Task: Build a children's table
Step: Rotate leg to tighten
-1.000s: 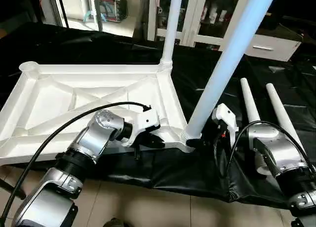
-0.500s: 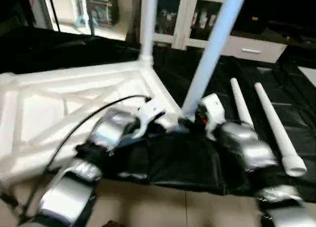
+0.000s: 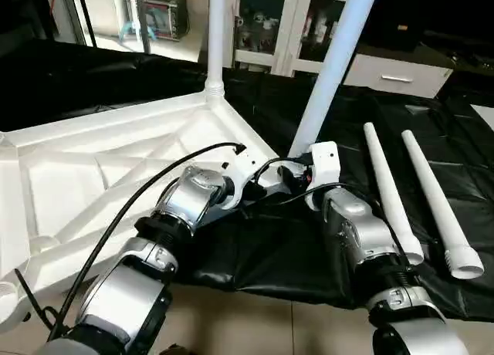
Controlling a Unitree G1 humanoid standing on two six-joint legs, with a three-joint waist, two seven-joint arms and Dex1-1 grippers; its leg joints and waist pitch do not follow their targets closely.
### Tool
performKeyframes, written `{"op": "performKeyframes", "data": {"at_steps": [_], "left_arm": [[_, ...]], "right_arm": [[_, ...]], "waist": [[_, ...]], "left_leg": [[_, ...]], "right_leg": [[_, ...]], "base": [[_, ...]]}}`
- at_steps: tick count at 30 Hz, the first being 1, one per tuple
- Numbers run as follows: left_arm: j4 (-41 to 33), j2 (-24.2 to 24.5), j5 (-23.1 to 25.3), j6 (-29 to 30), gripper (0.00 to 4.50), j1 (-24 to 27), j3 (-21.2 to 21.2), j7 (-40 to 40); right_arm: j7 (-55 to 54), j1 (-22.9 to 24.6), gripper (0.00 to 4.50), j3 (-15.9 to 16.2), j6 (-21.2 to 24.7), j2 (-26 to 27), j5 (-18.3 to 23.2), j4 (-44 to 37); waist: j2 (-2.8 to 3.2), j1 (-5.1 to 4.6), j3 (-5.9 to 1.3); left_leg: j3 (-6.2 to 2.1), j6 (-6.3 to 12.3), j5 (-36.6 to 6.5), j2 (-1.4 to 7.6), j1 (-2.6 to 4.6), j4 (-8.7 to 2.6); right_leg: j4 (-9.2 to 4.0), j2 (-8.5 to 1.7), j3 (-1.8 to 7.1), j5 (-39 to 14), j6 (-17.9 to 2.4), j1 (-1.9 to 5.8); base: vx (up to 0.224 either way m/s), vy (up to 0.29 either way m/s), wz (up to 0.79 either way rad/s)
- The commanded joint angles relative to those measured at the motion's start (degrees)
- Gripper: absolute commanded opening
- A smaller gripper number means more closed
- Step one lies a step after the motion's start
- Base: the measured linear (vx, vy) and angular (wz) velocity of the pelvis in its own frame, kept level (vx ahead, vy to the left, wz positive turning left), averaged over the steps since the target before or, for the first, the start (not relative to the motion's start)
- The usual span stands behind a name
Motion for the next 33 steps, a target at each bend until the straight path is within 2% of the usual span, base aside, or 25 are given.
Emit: {"op": "performKeyframes", "data": {"at_steps": [1,2,3,5,6,9,12,14,16,20,22,24,25,26,27,28,29,31,33], "left_arm": [[0.7,-1.0,0.1,-1.4,0.00,-2.4,0.6,2.4],[0.8,-1.0,0.1,-1.4,0.00,-2.3,0.6,2.2],[0.9,-1.0,0.1,-1.5,0.00,-2.4,0.6,2.1],[0.9,-0.9,0.1,-1.5,0.00,-2.4,0.5,1.9],[1.0,-0.9,0.1,-1.6,0.00,-2.3,0.4,1.5],[1.0,-0.7,0.1,-1.7,0.00,-2.3,0.3,1.0],[1.1,-0.5,0.0,-2.1,0.00,-2.1,0.2,0.3],[1.2,-0.1,0.0,-2.4,0.00,-1.9,0.1,-0.3],[1.3,0.2,0.0,-3.0,0.00,-1.7,-0.1,-1.0],[1.3,0.3,0.0,-3.2,0.00,-1.6,-0.1,-1.2],[1.3,0.3,0.0,-3.2,0.00,-1.6,-0.1,-1.3],[-1.1,1.8,-0.4,-4.6,0.00,0.4,-1.7,-6.6],[-3.5,3.4,-0.8,-5.4,0.00,2.2,-3.0,-11.1],[-5.1,4.3,-1.1,-5.1,0.00,3.3,-3.7,-13.4],[-5.1,4.3,-1.1,-5.1,0.00,3.3,-3.7,-13.4],[-5.4,4.6,-1.1,-5.2,0.00,3.5,-3.9,-13.9],[-7.9,6.9,-1.1,-5.9,0.00,5.3,-5.5,-17.8],[-9.9,9.3,-1.1,-6.7,0.00,6.9,-6.9,-21.4],[-10.7,10.1,-1.2,-6.7,0.00,7.5,-7.2,-22.8]], "right_arm": [[1.5,0.9,2.72,2.8,1.3,2.6,-0.7,1.7],[2.6,0.9,2.72,2.6,1.3,2.6,-0.1,1.4],[3.4,0.9,3.07,2.5,1.4,2.6,0.4,1.1],[4.1,1.0,3.07,2.1,1.4,2.6,1.1,0.4],[4.8,1.2,3.44,2.0,1.6,2.5,1.6,-0.5],[5.9,1.5,3.50,1.9,1.7,2.0,2.3,-2.1],[7.6,2.4,3.92,1.7,2.7,0.9,3.3,-5.5],[9.1,3.7,3.96,1.4,3.8,-0.6,4.3,-9.5],[11.3,5.5,4.24,1.3,5.4,-2.5,5.5,-14.0],[12.0,6.0,4.36,1.3,5.9,-2.9,5.8,-15.1],[12.1,6.1,4.43,1.2,6.0,-2.9,5.7,-15.2],[18.6,9.4,4.43,2.8,6.2,-8.7,5.8,-19.8],[22.8,10.9,4.43,3.5,5.5,-12.2,5.7,-21.4],[25.2,11.7,4.43,4.0,4.6,-14.2,5.4,-22.2],[25.2,11.7,4.43,4.0,4.6,-14.2,5.4,-22.2],[25.5,11.8,4.43,4.0,4.4,-14.5,5.3,-22.3],[28.2,12.5,4.43,3.7,2.4,-17.3,4.7,-23.0],[31.2,12.9,4.43,2.8,1.4,-20.1,5.3,-23.6],[32.8,13.1,4.43,2.4,1.5,-21.2,6.0,-24.1]], "waist": [[0.70,-0.08,-3.07],[0.70,-0.10,-3.08],[0.70,-0.12,-3.03],[0.65,-0.14,-2.99],[0.78,-0.11,-2.94],[0.70,-0.08,-2.93],[0.83,-0.12,-2.94],[0.74,-0.03,-3.01],[0.75,0.00,-3.09],[0.75,0.04,-3.18],[0.76,0.07,-3.23],[0.92,0.30,-3.32],[0.88,0.77,-3.35],[0.91,1.11,-3.48],[0.83,1.11,-3.47],[0.92,1.15,-3.42],[0.75,1.31,-3.23],[0.86,1.43,-3.10],[1.03,1.46,-2.96]], "left_leg": [[-2.29,-3.06,-21.0,3.61,1.96,-5.38],[-2.30,-3.15,-21.3,3.63,2.00,-5.38],[-2.37,-3.26,-21.8,3.65,1.98,-5.42],[-2.40,-3.32,-22.3,3.65,1.97,-5.47],[-2.41,-3.33,-22.6,3.63,1.99,-5.48],[-2.41,-3.26,-22.5,3.68,1.96,-5.54],[-2.44,-3.33,-22.3,3.73,1.88,-5.61],[-2.44,-2.86,-21.4,3.74,1.66,-5.66],[-2.37,-1.95,-19.6,3.80,1.45,-5.64],[-2.13,-1.16,-17.2,3.75,1.40,-5.32],[-1.99,-0.62,-14.9,3.75,1.37,-5.20],[-1.88,-0.09,-13.2,3.74,1.50,-5.05],[-1.86,0.97,-11.1,3.93,1.54,-4.89],[-1.75,2.04,-9.0,3.95,1.43,-4.74],[-1.55,2.61,-8.1,3.87,1.43,-4.63],[-1.51,2.96,-7.7,3.79,1.40,-4.59],[-1.45,2.94,-9.3,3.87,1.44,-4.69],[-1.67,2.11,-11.8,4.12,1.61,-4.92],[-1.55,1.20,-12.9,4.20,2.00,-5.04]], "right_leg": [[-5.20,-4.23,2.34,-17.2,-9.3,0.98],[-5.25,-4.26,2.34,-17.6,-9.2,0.94],[-5.31,-4.29,2.35,-18.3,-9.0,0.92],[-5.41,-4.29,2.36,-19.1,-8.7,0.85],[-5.48,-4.29,2.38,-19.5,-8.6,0.81],[-5.56,-4.33,2.41,-19.5,-8.5,0.77],[-5.46,-4.34,2.43,-18.8,-8.7,0.81],[-5.38,-4.26,2.43,-17.3,-8.5,1.13],[-5.09,-4.21,2.41,-14.6,-8.9,1.39],[-4.93,-4.41,2.49,-13.1,-10.3,1.38],[-4.60,-4.27,2.48,-10.3,-11.4,1.49],[-4.38,-4.06,2.41,-7.4,-11.6,1.86],[-4.04,-4.15,2.37,-4.0,-12.0,2.21],[-3.63,-4.23,2.37,-0.8,-12.7,2.46],[-3.58,-4.18,2.42,0.2,-13.2,2.38],[-3.53,-4.18,2.42,0.5,-13.6,2.23],[-3.86,-4.35,2.41,-2.8,-13.8,2.18],[-4.22,-4.45,2.41,-7.1,-13.1,2.08],[-4.37,-4.21,2.42,-8.8,-13.0,1.75]], "base": [[0.000,0.000,0.00],[0.000,0.000,0.00],[0.000,0.000,0.00],[0.000,0.000,0.00],[0.000,0.000,0.00],[0.000,0.000,0.00],[0.000,0.000,0.00],[0.000,0.000,0.00],[0.000,0.000,0.00],[0.000,0.000,0.00],[0.000,0.000,0.00],[0.000,0.000,0.00],[0.000,0.000,0.00],[0.000,0.000,0.00],[0.000,0.000,0.00],[0.000,0.000,0.00],[0.000,0.000,0.00],[0.000,0.000,0.00],[0.000,0.000,0.00]]}}
